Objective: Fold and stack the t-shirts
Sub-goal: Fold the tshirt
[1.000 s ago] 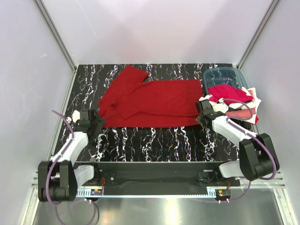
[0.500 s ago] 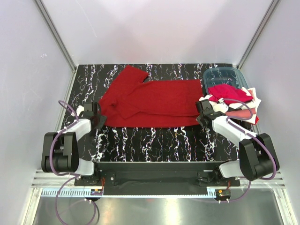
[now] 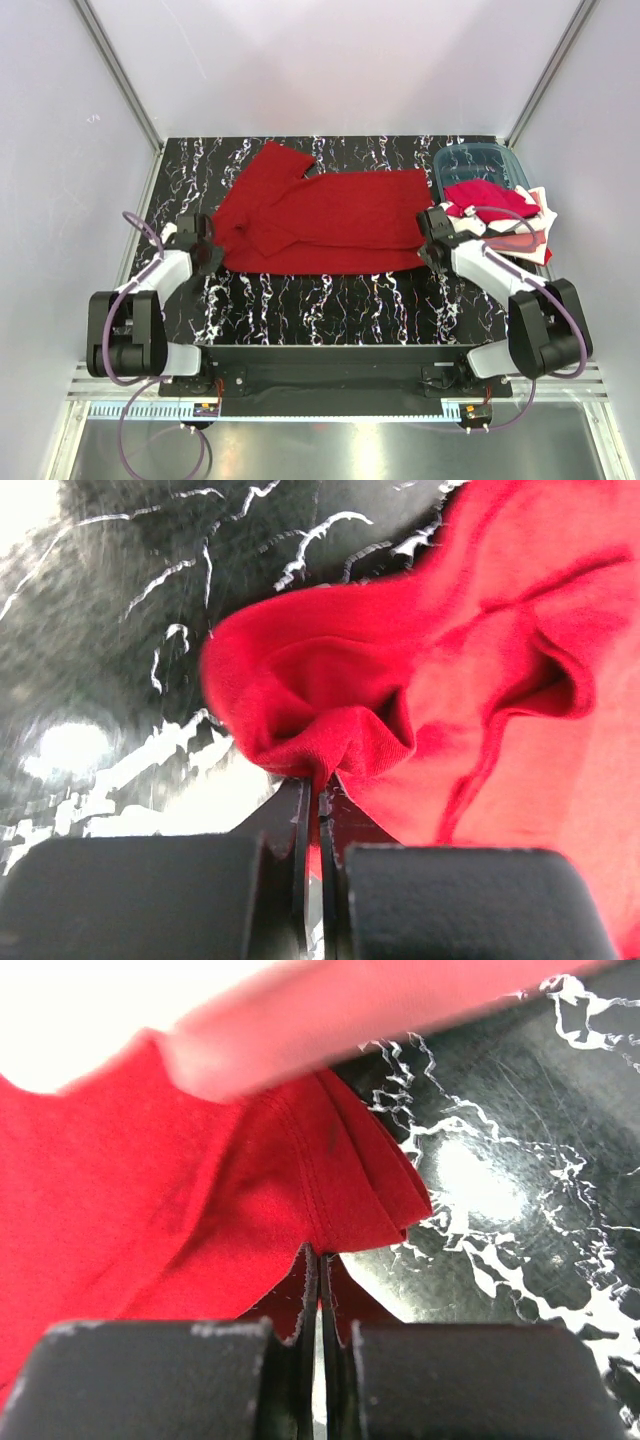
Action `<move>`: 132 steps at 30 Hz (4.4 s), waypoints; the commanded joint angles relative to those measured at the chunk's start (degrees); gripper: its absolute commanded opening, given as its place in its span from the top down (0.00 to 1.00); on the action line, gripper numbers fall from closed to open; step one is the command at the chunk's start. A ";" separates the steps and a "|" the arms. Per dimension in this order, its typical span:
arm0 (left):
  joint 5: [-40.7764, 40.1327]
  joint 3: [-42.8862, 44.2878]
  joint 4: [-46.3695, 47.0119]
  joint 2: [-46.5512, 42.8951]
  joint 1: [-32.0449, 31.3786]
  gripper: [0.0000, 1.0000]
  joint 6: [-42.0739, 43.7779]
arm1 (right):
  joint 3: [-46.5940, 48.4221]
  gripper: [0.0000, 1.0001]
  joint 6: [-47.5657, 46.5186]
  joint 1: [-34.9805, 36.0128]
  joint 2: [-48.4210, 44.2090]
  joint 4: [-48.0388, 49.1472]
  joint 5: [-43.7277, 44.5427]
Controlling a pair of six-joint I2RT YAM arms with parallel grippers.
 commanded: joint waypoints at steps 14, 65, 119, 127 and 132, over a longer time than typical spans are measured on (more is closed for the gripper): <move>-2.01 13.54 -24.08 -22.31 -0.05 0.98 0.90 | 7.47 1.00 3.26 -0.68 -15.59 -15.50 -3.40; 8.64 56.32 -2.37 37.61 -3.12 0.12 17.07 | 55.86 0.44 -32.77 -3.84 44.94 -6.35 -7.88; -2.97 73.82 -15.64 52.74 0.56 1.00 25.15 | 52.60 0.34 -28.02 -7.45 45.39 -0.20 -4.64; 1.68 76.45 -13.01 53.71 1.71 1.00 24.10 | 58.58 0.34 -29.60 -6.92 49.51 -1.51 -5.87; 4.41 80.05 -13.36 56.43 1.71 0.97 23.84 | 61.57 0.34 -29.69 -7.01 52.33 -2.83 -5.43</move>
